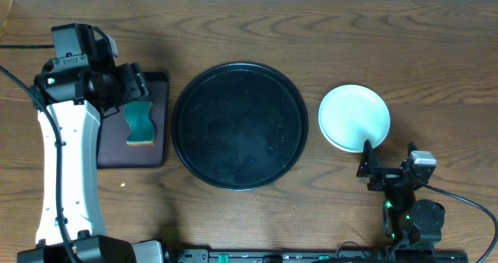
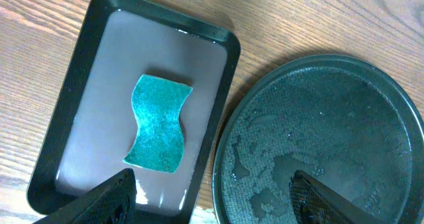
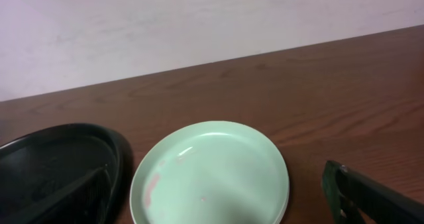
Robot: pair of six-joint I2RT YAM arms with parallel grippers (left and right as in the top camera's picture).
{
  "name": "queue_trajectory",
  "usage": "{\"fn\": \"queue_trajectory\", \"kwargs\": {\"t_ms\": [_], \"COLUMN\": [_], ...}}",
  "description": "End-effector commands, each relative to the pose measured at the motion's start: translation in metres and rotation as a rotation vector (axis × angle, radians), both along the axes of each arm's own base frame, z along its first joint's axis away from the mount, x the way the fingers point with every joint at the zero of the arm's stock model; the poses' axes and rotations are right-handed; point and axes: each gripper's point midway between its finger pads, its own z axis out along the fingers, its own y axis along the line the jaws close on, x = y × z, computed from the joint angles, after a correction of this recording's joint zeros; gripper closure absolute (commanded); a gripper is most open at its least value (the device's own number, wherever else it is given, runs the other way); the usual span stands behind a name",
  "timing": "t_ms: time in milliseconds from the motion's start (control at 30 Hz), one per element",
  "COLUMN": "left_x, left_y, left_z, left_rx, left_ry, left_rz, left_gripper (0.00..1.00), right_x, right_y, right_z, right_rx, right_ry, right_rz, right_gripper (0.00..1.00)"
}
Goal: Clean dirty plates on tray and stack at the side
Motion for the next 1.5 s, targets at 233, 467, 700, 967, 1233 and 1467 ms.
{"fn": "queue_trajectory", "kwargs": {"t_ms": [233, 467, 700, 967, 1233, 1467], "left_x": [0.002, 0.002, 0.001, -0.007, -0.042, -0.079], "left_y": [0.000, 0.000, 0.000, -0.021, -0.030, -0.035], "left_z": [0.001, 0.001, 0.002, 0.055, 0.047, 0.008], "left_rx": [-0.002, -0.002, 0.000, 0.091, 0.169, 0.202], "left_ry": [-0.003, -0.002, -0.006, -0.352, -0.664, -0.817], "left_rz": [0.000, 0.000, 0.001, -0.083, -0.113, -0.109], "left_gripper": [0.25, 0.25, 0.25, 0.25, 0.25, 0.25], "right_x": [0.000, 0.000, 0.000, 0.000, 0.000, 0.000], "right_y": [0.002, 0.002, 0.002, 0.002, 0.002, 0.002], "right_z": [-0.002, -0.002, -0.002, -0.002, -0.002, -0.002], "right_rx": [-0.015, -0.015, -0.015, -0.015, -0.015, -0.015], "right_ry": [0.005, 0.005, 0.005, 0.005, 0.005, 0.005], "right_rz": [0.009, 0.008, 0.009, 0.009, 0.009, 0.009], "right_gripper": [0.01, 0.01, 0.01, 0.01, 0.01, 0.01]}}
